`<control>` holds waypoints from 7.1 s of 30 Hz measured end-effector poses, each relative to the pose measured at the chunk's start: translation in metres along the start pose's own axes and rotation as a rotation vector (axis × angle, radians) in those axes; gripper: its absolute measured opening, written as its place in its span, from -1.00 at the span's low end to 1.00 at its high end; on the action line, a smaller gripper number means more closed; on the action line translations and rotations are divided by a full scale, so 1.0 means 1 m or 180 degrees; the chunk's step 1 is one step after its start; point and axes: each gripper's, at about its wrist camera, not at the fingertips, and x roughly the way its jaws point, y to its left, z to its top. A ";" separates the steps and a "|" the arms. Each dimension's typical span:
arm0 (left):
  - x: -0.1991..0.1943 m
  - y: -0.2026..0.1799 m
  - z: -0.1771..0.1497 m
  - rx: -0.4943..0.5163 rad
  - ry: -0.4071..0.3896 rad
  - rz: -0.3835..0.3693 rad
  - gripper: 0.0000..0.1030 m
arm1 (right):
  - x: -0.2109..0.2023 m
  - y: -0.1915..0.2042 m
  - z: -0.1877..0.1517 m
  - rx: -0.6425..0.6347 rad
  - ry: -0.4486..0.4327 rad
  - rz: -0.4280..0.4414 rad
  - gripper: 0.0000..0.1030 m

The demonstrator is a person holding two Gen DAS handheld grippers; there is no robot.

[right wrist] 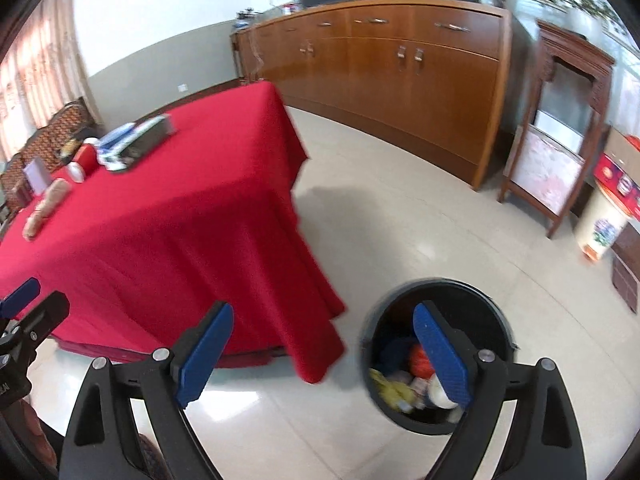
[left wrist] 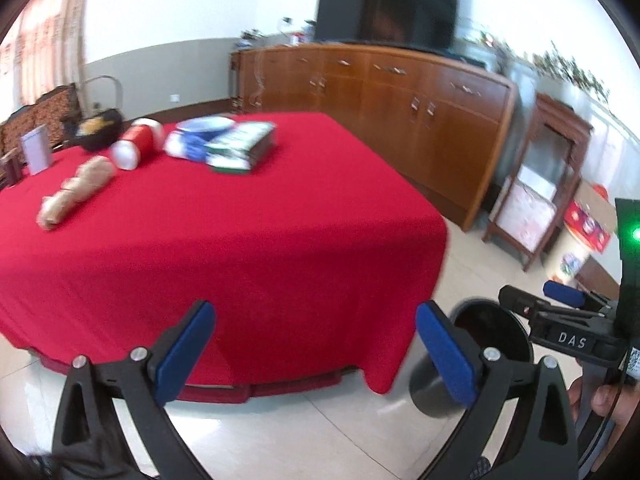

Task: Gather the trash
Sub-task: 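Move both grippers back to the beige cloth bundle and milk carton on the table, then grasp the beige cloth bundle with the left gripper while the right gripper grasps the milk carton, then carry the beige bundle and milk carton over the black bucket with both grippers, then open both grippers to drop the bundle and carton into the bucket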

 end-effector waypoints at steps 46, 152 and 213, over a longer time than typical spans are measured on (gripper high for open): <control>0.062 0.286 0.080 -0.0685 -0.0098 0.1194 0.91 | 0.147 0.265 0.159 -0.0482 -0.0017 0.0577 0.80; 0.007 -0.030 0.056 0.0462 -0.0141 -0.0432 -0.41 | -0.128 -0.165 0.004 0.0675 -0.0739 -0.0584 0.09; 0.123 -0.177 -0.048 0.1166 0.0680 -0.0515 0.87 | 0.025 -0.278 -0.090 0.1174 0.0477 -0.0773 0.70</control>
